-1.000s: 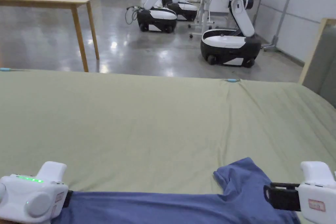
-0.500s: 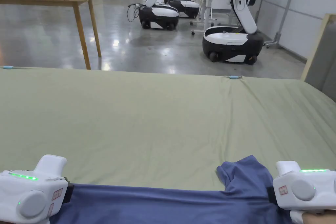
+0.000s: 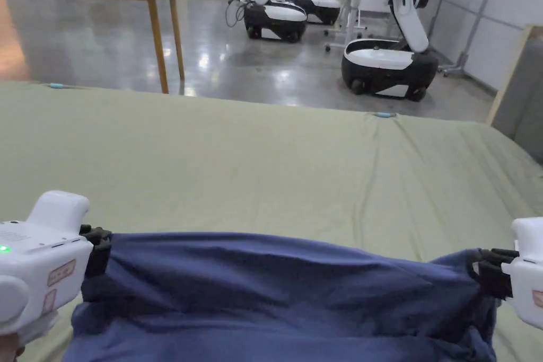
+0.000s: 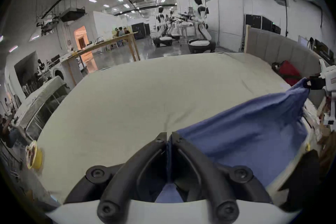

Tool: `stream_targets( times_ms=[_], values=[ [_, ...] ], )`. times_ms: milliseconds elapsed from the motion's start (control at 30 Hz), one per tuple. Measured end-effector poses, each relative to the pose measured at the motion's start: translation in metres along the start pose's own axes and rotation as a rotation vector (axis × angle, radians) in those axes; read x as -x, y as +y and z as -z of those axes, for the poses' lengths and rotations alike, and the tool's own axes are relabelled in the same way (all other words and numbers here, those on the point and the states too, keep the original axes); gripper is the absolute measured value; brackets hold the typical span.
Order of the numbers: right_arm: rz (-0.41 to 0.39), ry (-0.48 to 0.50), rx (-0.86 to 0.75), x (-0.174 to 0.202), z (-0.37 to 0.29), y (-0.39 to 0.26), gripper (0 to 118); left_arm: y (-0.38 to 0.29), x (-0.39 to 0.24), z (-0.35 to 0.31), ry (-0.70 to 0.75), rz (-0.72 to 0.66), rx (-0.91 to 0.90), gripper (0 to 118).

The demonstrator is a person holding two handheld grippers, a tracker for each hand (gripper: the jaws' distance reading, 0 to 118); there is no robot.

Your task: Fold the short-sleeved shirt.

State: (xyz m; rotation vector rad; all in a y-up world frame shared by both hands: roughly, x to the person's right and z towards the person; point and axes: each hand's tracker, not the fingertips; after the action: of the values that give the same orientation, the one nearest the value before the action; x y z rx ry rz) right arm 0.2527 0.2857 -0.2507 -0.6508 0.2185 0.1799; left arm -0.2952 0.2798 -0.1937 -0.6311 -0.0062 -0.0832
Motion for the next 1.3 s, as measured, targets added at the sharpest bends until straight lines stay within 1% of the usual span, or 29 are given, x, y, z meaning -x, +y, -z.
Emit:
stream_targets(
  times_ms=[67,133,200,267,333,400,433,467,500,533,567,633,700,767,800,833,867,900,933,967,1000,1033,1067,1133,1167,1300],
  values=[
    [-0.069,-0.022,0.025,0.004,-0.012,-0.039,3,-0.036,0.001,-0.023,-0.002,0.0,0.043,1],
    [-0.093,-0.032,0.084,0.011,-0.015,-0.076,3,-0.07,0.001,-0.032,0.01,0.01,0.121,1],
    [-0.072,-0.033,0.14,0.018,-0.012,-0.104,3,-0.101,0.005,-0.029,-0.007,-0.02,0.201,1],
    [-0.014,-0.009,0.191,0.018,-0.001,-0.128,3,-0.125,0.007,-0.022,-0.008,-0.052,0.254,1],
    [-0.002,-0.01,0.208,0.018,0.006,-0.14,3,-0.136,0.003,-0.016,0.013,-0.025,0.286,1],
    [-0.007,-0.01,0.204,0.02,0.003,-0.138,4,-0.136,-0.001,-0.02,0.013,-0.033,0.258,3],
    [-0.024,-0.015,0.163,0.023,-0.005,-0.131,17,-0.131,-0.004,-0.025,0.033,-0.036,0.229,19],
    [-0.022,-0.021,0.087,0.026,-0.016,-0.122,43,-0.122,-0.009,-0.031,0.069,-0.028,0.189,50],
    [-0.007,-0.022,0.028,0.029,-0.024,-0.113,79,-0.116,-0.013,-0.034,0.088,-0.019,0.159,90],
    [0.026,0.004,-0.048,0.032,-0.033,-0.102,111,-0.107,-0.018,-0.039,0.071,-0.023,0.114,115],
    [0.068,0.051,-0.145,0.038,-0.046,-0.089,116,-0.096,-0.025,-0.046,0.044,-0.037,0.046,116],
    [0.136,0.113,-0.302,0.052,-0.061,-0.072,116,-0.076,-0.039,-0.052,0.049,-0.055,-0.042,115],
    [0.15,0.104,-0.382,0.075,-0.073,-0.052,116,-0.062,-0.053,-0.055,0.064,-0.054,-0.165,115],
    [0.135,0.055,-0.459,0.095,-0.071,-0.047,116,-0.057,-0.068,-0.058,0.097,-0.035,-0.293,114],
    [0.13,0.047,-0.472,0.101,-0.067,-0.047,113,-0.057,-0.074,-0.058,0.101,-0.017,-0.313,113],
    [0.121,0.034,-0.476,0.108,-0.062,-0.05,93,-0.057,-0.081,-0.058,0.12,-0.007,-0.338,103],
    [0.105,-0.008,-0.473,0.118,-0.059,-0.052,54,-0.062,-0.084,-0.055,0.127,0.007,-0.363,83],
    [0.092,-0.044,-0.46,0.126,-0.056,-0.054,11,-0.063,-0.09,-0.056,0.133,0.013,-0.374,47],
    [0.065,-0.1,-0.425,0.135,-0.051,-0.055,1,-0.066,-0.098,-0.057,0.15,0.026,-0.364,0],
    [0.057,-0.107,-0.415,0.138,-0.046,-0.059,1,-0.069,-0.104,-0.055,0.155,0.033,-0.357,0],
    [0.069,-0.086,-0.424,0.14,-0.047,-0.063,1,-0.074,-0.106,-0.054,0.174,0.031,-0.304,0],
    [0.085,-0.038,-0.418,0.141,-0.05,-0.066,1,-0.073,-0.107,-0.055,0.102,0.024,-0.294,0],
    [0.088,-0.044,-0.416,0.144,-0.051,-0.068,1,-0.074,-0.106,-0.056,0.08,0.006,-0.276,0],
    [0.065,-0.061,-0.407,0.147,-0.05,-0.072,1,-0.079,-0.098,-0.056,0.105,-0.002,-0.262,0],
    [0.053,-0.065,-0.406,0.148,-0.05,-0.073,1,-0.081,-0.09,-0.058,0.098,-0.028,-0.247,0],
    [0.049,-0.057,-0.393,0.152,-0.059,-0.077,1,-0.094,-0.04,-0.062,0.006,-0.216,-0.162,0]
  ],
)
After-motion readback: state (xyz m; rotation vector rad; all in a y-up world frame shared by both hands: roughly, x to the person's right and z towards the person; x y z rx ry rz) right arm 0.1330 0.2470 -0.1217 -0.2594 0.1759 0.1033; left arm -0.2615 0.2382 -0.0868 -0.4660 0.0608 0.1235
